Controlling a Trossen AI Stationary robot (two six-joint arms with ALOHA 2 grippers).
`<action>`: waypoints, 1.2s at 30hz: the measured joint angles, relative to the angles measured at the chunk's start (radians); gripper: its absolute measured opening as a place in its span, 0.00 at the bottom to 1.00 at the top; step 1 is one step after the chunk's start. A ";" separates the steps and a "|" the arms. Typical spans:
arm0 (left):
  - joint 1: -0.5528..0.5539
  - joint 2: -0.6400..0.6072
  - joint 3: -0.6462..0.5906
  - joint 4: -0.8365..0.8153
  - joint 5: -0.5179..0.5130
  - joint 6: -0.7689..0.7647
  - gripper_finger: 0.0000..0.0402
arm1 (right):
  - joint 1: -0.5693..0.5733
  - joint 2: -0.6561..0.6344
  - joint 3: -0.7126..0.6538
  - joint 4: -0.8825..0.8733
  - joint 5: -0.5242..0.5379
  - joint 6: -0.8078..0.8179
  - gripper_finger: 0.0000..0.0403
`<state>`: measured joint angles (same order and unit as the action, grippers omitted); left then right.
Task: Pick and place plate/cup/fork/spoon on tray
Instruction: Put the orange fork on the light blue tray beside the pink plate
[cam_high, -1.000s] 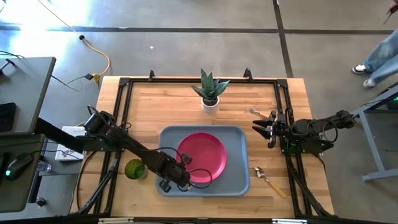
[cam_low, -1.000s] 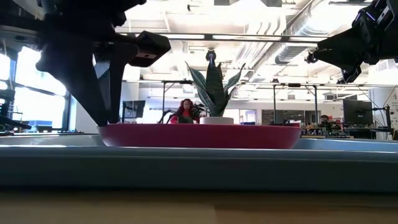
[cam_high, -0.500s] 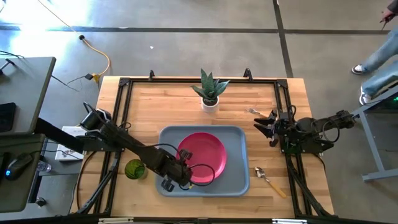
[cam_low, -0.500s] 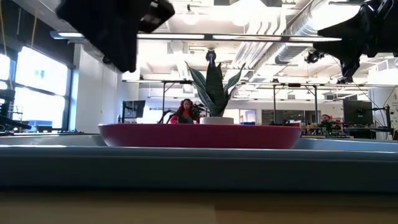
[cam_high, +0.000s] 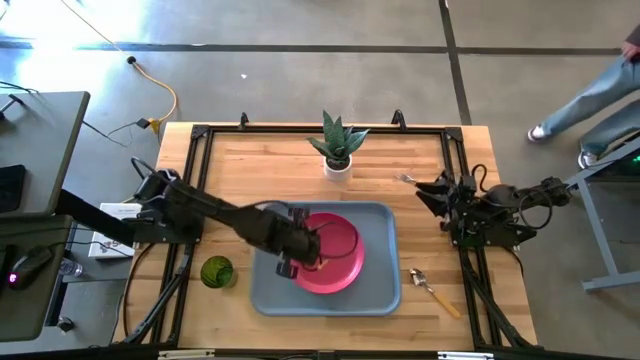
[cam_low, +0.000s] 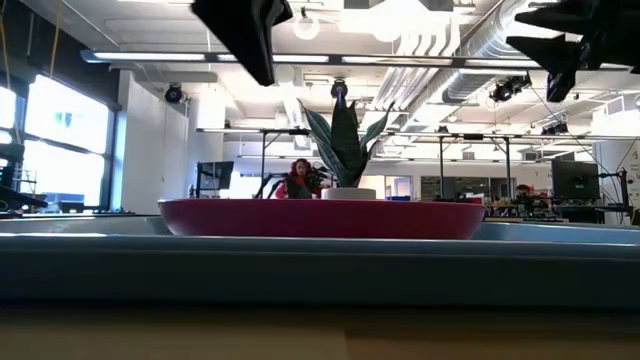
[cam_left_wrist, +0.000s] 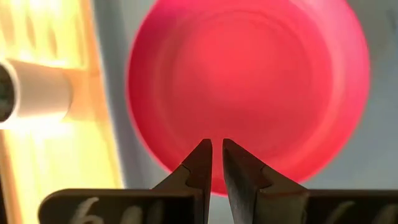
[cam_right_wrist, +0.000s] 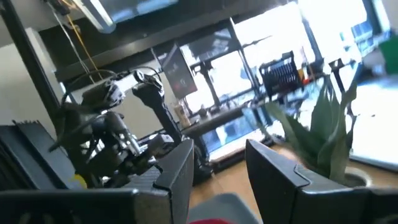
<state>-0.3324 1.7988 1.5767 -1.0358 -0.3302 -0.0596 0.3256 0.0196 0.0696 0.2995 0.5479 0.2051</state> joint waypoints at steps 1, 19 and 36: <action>0.013 0.000 0.007 -0.019 0.000 -0.001 0.08 | 0.000 0.000 0.000 0.023 0.001 -0.024 0.34; 0.208 -0.285 0.025 -0.134 -0.053 -0.053 0.08 | -0.001 0.046 0.287 -0.203 0.271 -0.299 0.34; 0.504 -0.541 0.023 -0.224 -0.139 0.054 0.08 | -0.015 0.444 0.818 -0.978 0.501 -0.049 0.34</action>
<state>0.1716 1.2575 1.5997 -1.2598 -0.4690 -0.0055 0.3104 0.4639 0.8872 -0.6785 1.0491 0.1558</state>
